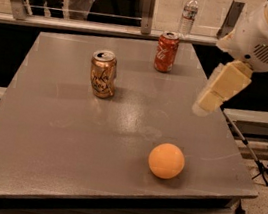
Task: Knock orange can over
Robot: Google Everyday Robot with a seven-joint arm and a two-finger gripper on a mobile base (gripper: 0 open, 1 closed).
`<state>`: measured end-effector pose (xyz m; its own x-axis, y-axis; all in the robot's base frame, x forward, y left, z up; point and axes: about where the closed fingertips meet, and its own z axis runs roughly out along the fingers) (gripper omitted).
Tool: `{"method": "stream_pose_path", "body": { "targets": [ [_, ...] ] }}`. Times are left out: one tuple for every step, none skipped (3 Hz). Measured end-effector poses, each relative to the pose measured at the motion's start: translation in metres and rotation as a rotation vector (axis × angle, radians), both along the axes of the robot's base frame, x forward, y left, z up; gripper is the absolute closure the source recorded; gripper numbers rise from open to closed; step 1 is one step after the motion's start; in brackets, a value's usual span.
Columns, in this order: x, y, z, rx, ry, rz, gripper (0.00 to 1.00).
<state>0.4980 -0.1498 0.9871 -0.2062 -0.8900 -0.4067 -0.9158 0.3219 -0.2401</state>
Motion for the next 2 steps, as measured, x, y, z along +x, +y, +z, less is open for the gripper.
{"method": "stream_pose_path", "body": {
  "targets": [
    [0.02,0.037,-0.01,0.073,0.003,-0.007,0.0],
    [0.04,0.074,-0.02,0.132,-0.002,-0.012,0.0]
  ]
}}
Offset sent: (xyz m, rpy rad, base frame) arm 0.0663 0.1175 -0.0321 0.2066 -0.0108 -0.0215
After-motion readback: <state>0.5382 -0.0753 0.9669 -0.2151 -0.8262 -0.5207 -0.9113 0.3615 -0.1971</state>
